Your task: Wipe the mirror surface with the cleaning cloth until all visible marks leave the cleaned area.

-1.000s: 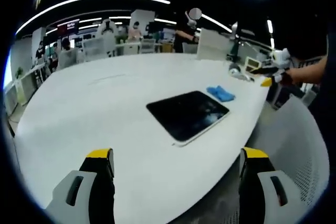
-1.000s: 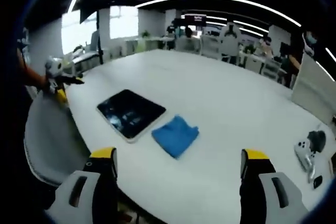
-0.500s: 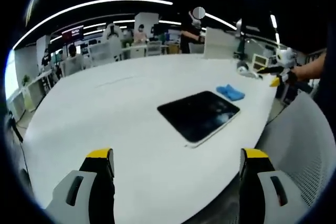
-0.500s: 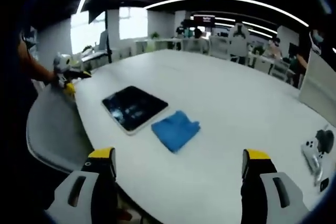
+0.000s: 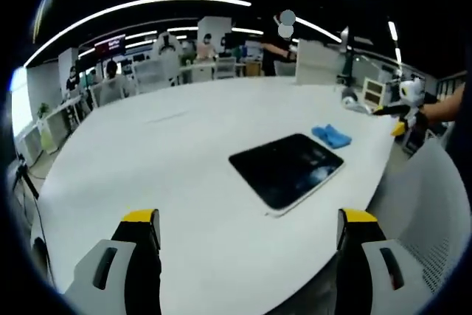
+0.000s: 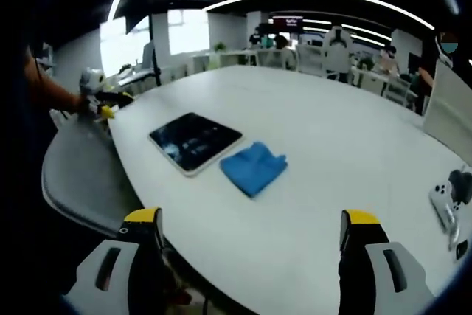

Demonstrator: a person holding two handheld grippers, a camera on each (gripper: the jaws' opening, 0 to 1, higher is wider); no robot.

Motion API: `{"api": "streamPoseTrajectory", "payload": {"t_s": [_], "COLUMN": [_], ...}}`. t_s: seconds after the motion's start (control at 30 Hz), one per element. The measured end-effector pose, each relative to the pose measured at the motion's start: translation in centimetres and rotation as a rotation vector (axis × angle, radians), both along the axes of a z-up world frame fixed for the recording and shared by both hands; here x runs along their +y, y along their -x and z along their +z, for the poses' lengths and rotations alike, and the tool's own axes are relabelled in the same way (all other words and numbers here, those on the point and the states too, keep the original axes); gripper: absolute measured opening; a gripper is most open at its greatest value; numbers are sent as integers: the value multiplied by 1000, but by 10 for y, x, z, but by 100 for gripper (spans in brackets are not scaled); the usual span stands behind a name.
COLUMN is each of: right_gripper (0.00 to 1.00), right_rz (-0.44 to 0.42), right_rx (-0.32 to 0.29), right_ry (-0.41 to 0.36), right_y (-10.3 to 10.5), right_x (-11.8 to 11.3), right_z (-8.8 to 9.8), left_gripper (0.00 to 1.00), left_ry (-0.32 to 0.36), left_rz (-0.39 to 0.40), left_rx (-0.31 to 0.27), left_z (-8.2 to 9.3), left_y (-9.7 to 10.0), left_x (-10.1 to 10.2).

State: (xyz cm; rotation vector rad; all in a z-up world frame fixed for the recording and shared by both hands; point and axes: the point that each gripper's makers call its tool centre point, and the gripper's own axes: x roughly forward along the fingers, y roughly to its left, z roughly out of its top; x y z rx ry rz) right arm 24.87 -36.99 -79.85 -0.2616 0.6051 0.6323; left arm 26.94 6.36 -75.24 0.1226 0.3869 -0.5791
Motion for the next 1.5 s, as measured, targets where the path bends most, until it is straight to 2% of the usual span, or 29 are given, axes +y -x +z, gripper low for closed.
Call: {"api": "streamPoseTrajectory", "payload": {"t_s": [0.03, 0.07, 0.13, 0.17, 0.2, 0.23, 0.27, 0.3, 0.33, 0.37, 0.43, 0.53, 0.67, 0.83, 0.97, 1.1, 1.23, 1.5], "right_gripper": [100, 100, 100, 100, 100, 100, 100, 100, 99, 99, 99, 99, 99, 100, 100, 100, 100, 100], "right_rz": [37, 31, 15, 6, -10, -16, -18, -20, -21, -20, -27, -62, -95, -94, -104, -126, -109, -138], "right_rx": [-20, -8, 12, 19, 25, 23, 21, 18, 16, 17, 7, 3, 9, 12, -40, -7, -19, -26], "right_ry": [25, 21, 0, -15, -32, -39, -41, -39, -28, -18, -25, -34, -47, -41, -82, -92, -88, -138], "right_y": [1, 4, 5, 6, 6, 5, 5, 5, 3, 2, 0, -3, 1, -1, -7, -5, -5, -9], "right_x": [4, 6, 9, 11, 12, 13, 15, 17, 18, 18, 18, 12, 6, 5, 8, 7, 10, 10], "right_z": [-1, -4, -8, -8, -8, -8, -7, -7, -8, -9, -8, -11, -10, -10, 1, -7, -5, -2], "left_gripper": [100, 100, 100, 100, 100, 100, 100, 100, 100, 100, 100, 100, 100, 100, 100, 100, 100, 100], "left_ry": [18, 35, -63, -121, -123, -100, -52, -54, -90, -104, -89, -76, -106, -116, -116, -102, -110, -116], "left_rz": [-10, -35, -27, -12, 7, 14, 16, -8, -40, -46, -25, -34, -40, -25, -39, -31, -31, -31], "left_rx": [14, 52, 104, 152, 212, 207, 147, 88, 49, 75, 126, 77, 93, 98, 105, 92, 99, 106], "left_z": [0, -9, -36, -50, -56, -53, -41, -35, -34, -40, -45, -38, -45, -45, -46, -43, -45, -46], "left_y": [3, 11, 19, 21, 22, 18, 10, 7, 8, 12, 12, 10, 10, 10, 12, 11, 10, 11], "left_x": [-5, -12, -4, 5, 9, 8, 5, 2, 3, 3, 6, 7, 6, 10, 8, 8, 9, 9]}}
